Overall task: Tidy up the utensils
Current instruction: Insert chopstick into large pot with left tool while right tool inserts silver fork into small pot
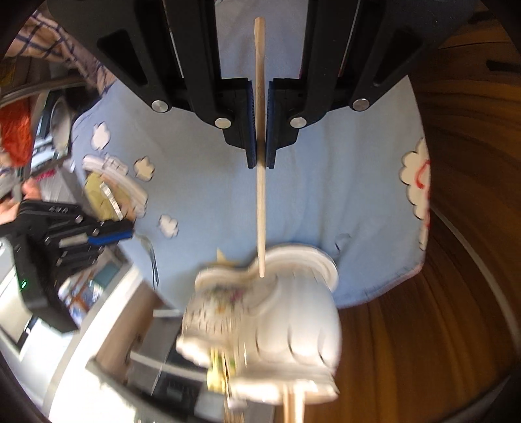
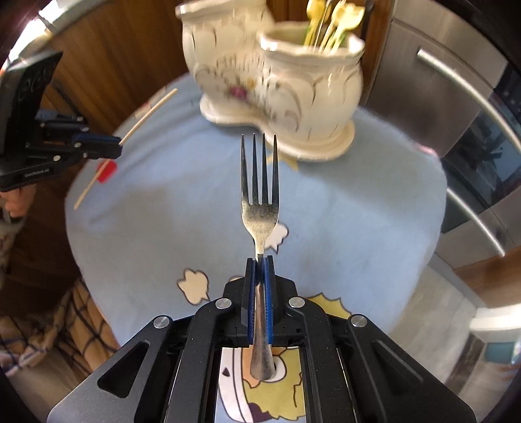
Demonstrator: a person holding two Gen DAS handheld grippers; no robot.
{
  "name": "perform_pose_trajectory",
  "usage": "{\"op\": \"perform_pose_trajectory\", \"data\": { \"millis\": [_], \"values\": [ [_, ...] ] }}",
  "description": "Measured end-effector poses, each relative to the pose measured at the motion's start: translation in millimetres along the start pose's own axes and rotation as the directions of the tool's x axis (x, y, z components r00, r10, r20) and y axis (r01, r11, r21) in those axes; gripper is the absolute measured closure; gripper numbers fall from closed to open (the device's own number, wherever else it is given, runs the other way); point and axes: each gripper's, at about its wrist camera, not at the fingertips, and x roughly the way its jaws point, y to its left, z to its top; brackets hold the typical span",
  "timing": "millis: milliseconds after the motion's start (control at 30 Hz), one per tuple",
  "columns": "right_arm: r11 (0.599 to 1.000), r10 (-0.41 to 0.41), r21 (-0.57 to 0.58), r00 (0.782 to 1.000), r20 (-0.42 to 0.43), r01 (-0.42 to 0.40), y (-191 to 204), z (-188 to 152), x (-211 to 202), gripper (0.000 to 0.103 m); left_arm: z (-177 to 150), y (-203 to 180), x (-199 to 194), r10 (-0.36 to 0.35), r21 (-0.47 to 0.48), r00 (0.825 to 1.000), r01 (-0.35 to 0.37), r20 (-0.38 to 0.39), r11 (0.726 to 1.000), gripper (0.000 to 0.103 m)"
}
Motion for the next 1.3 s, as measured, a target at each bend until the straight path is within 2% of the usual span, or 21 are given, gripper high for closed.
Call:
{"op": "perform_pose_trajectory", "data": {
  "millis": [167,333,433,600,733,800,1000,1133,1300],
  "values": [
    [0.999,0.017,0.03,0.99,0.139,-0.022,-3.0,-4.9,-16.8,0.097,-6.9,2.8,-38.0,-0.008,-0.024,0.985,0.012,0.172,1.0,0.098],
    [0.996,0.031,0.072,0.967,0.255,-0.051,-2.7,-4.7,-26.5,0.097,3.7,1.7,-56.9,0.022,-0.041,0.952,-0.011,0.305,0.999,0.098],
    [0.994,0.027,0.09,0.951,0.308,-0.057,-3.6,-7.6,-34.5,0.097,7.4,2.4,-65.0,0.037,-0.058,0.931,-0.018,0.363,0.998,0.098],
    [0.992,0.022,0.105,0.93,0.366,-0.064,0.4,-13.2,-54.1,0.097,21.9,4.3,-70.7,0.055,-0.077,0.912,-0.026,0.407,0.997,0.098],
    [0.992,0.013,0.11,0.909,0.416,-0.064,-4.7,-6.4,-72.9,0.097,39.1,1.3,-80.7,0.064,-0.071,0.886,-0.036,0.459,0.997,0.098],
    [0.992,0.01,0.11,0.9,0.435,-0.064,-6.5,-1.4,-81.3,0.097,49.9,-1.6,-86.9,0.07,-0.066,0.871,-0.044,0.487,0.997,0.098],
    [0.995,-0.006,0.093,0.867,0.498,-0.047,-11.1,24.7,-113.1,0.097,87.9,-8.7,-100.0,0.087,-0.053,0.804,-0.069,0.588,0.996,0.097],
    [0.996,-0.01,0.083,0.848,0.53,-0.04,-15.9,47.3,-130.0,0.097,114.7,-8.0,-98.5,0.126,-0.084,0.764,-0.094,0.633,0.992,0.098],
    [0.996,-0.015,0.077,0.839,0.544,-0.033,-19.5,74.0,-134.8,0.097,136.8,-2.5,-89.9,0.163,-0.137,0.722,-0.094,0.673,0.986,0.098]
  ]
}}
